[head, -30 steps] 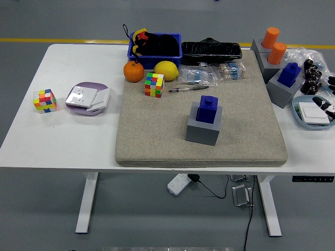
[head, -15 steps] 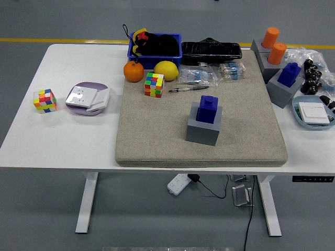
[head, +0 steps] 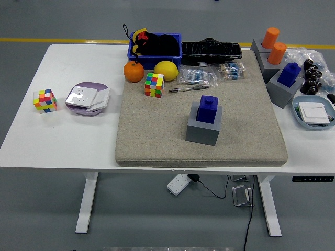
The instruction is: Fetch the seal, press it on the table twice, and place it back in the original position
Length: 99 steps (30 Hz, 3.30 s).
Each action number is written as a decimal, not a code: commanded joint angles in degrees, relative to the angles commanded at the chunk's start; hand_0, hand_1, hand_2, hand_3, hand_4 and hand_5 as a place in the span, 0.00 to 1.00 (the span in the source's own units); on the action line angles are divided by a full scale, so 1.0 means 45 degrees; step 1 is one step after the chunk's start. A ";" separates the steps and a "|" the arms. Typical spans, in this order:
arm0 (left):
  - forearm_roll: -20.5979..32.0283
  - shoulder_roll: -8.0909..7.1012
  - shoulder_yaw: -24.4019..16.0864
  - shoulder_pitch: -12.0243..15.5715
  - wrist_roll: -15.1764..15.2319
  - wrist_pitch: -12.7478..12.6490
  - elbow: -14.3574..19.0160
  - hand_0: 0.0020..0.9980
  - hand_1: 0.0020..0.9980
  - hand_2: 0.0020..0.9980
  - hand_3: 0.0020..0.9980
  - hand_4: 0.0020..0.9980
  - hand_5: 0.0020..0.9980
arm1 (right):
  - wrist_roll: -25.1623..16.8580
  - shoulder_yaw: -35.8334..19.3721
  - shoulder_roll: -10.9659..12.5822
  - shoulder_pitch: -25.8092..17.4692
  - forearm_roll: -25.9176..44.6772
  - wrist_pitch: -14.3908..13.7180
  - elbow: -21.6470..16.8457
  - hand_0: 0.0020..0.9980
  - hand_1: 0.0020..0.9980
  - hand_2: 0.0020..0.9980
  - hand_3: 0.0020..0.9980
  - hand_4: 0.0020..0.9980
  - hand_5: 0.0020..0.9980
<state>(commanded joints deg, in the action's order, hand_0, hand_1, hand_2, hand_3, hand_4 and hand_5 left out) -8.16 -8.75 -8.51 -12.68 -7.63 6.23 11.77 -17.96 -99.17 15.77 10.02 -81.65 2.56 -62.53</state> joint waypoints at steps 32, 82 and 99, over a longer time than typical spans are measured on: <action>-0.0056 -0.0011 -0.0074 -0.0052 0.0005 0.0014 0.0009 0.81 0.81 0.79 0.84 0.79 0.42 | 0.0122 -0.0107 0.0014 -0.0033 -0.0042 0.0050 -0.0130 0.84 0.78 0.78 0.75 1.00 0.24; -0.0091 -0.0064 -0.0064 -0.0073 0.0006 0.0015 0.0023 0.81 0.81 0.79 0.83 0.79 0.42 | 0.0206 -0.0001 0.0010 -0.0023 -0.0052 0.0097 -0.0043 0.84 0.77 0.78 0.75 0.99 0.23; -0.0109 -0.0038 -0.0083 -0.0046 -0.0002 0.0012 0.0017 0.81 0.81 0.79 0.84 0.79 0.42 | 0.0224 0.0034 0.0012 -0.0008 -0.0021 0.0089 -0.0091 0.84 0.77 0.78 0.75 0.99 0.23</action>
<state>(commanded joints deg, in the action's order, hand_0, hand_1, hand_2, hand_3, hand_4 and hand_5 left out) -8.65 -8.92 -8.89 -12.89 -7.64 6.29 11.85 -16.95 -99.02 15.83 9.99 -81.75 2.96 -62.94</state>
